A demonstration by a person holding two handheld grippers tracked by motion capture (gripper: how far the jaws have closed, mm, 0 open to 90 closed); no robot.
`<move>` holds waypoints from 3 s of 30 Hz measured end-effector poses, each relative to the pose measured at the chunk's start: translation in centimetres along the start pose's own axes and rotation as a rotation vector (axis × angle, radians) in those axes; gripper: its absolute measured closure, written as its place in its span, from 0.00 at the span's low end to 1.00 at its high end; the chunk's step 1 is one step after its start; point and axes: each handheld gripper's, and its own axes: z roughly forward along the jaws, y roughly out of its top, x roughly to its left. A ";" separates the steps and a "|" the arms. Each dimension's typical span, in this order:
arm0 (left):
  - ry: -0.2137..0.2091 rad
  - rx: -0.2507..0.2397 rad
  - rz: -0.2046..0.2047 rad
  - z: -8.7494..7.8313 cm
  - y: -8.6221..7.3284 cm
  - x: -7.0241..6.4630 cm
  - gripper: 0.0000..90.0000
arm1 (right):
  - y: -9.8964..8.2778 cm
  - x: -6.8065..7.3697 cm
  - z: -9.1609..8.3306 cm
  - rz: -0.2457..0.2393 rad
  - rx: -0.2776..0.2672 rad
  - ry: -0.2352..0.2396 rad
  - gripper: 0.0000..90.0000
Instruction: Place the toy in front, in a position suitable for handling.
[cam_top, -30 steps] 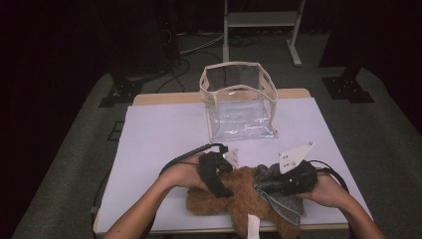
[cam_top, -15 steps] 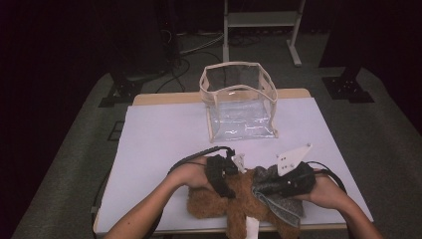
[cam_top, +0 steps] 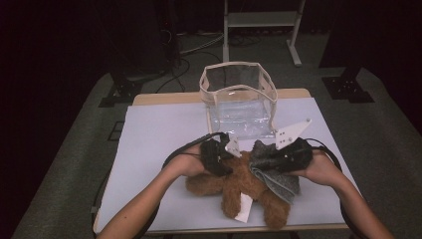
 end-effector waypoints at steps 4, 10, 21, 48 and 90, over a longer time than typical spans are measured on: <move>-0.025 0.015 -0.036 0.5 -1.0 0.7 0.61 | 1.2 -1.4 0.7 0.011 0.023 0.006 0.84; -0.096 0.009 -0.044 0.8 -2.4 0.2 0.51 | 1.1 -1.3 3.3 0.016 0.077 0.074 0.84; -0.098 -0.029 -0.060 -2.0 -3.3 0.0 0.41 | -1.6 0.5 3.5 0.020 0.046 0.088 0.85; -0.090 -0.040 -0.036 -1.6 -5.7 -3.2 0.46 | 0.2 3.1 2.5 -0.073 0.063 0.036 0.85; -0.106 -0.033 -0.027 -1.4 -5.4 -3.5 0.45 | -2.0 1.7 -2.6 0.005 -0.095 -0.025 0.84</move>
